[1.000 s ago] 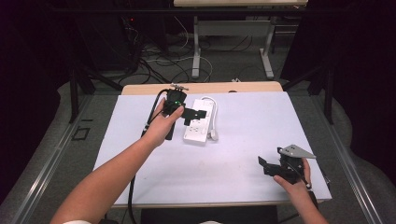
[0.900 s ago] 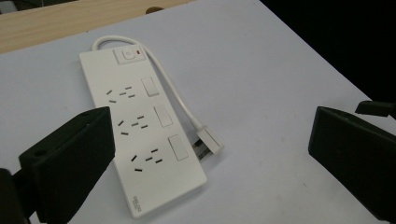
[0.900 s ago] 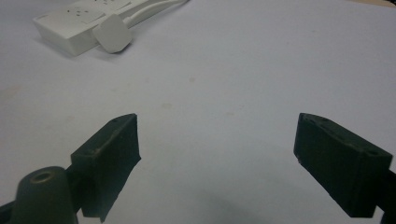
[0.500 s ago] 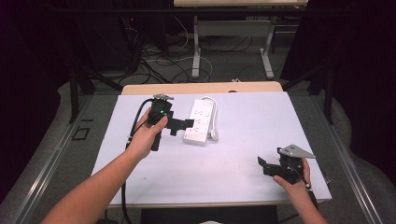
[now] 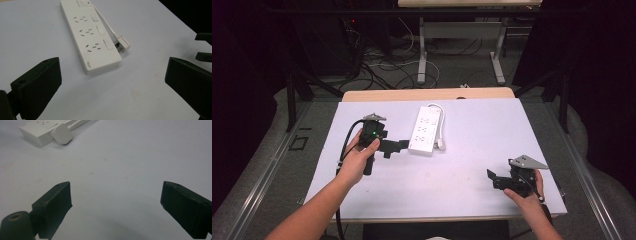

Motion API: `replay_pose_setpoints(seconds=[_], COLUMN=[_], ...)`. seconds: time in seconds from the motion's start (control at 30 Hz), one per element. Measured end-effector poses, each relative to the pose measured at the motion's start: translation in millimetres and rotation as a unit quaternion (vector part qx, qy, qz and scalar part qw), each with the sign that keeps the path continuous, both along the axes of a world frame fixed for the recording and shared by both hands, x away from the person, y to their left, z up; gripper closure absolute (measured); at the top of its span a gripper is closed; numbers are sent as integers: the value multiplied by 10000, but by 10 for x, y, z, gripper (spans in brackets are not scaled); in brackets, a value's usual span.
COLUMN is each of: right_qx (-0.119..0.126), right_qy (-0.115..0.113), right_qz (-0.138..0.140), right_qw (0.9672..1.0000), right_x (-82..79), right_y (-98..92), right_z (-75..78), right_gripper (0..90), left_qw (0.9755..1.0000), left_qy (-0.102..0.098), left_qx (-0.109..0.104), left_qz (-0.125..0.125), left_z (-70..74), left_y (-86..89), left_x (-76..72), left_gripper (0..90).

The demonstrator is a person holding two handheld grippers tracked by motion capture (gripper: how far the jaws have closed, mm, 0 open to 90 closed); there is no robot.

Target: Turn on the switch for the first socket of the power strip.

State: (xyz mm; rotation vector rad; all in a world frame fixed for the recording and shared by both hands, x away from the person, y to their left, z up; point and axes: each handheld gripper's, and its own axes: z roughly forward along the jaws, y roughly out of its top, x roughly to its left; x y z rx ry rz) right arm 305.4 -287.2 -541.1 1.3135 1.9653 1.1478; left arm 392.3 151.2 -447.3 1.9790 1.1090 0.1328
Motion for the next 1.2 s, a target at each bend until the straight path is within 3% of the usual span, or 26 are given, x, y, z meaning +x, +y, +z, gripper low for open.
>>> replay_pose_setpoints(seconds=[0.23,0.47,0.87,1.0,1.2], right_qx=[29,-30,-62,-82,-171], right_qy=[112,150,269,294,294], right_qz=[-32,-37,-114,-92,-19], right_qw=[9999,9999,9996,9995,9994], right_x=[21,25,35,38,50], right_y=[-12,-13,-10,-7,-2], right_z=[-21,-37,-63,-76,-97], right_gripper=[30,0,0,0,0], left_qw=[9997,9980,9959,9948,9930], left_qy=[2,93,104,208,110], left_qx=[-135,-360,-284,-305,-308], left_qz=[183,505,847,952,1133], left_z=[-135,-382,-797,-896,-1010], left_y=[181,377,648,727,788], left_x=[-128,-255,-455,-464,-456], left_gripper=[8,8,9,9,10])
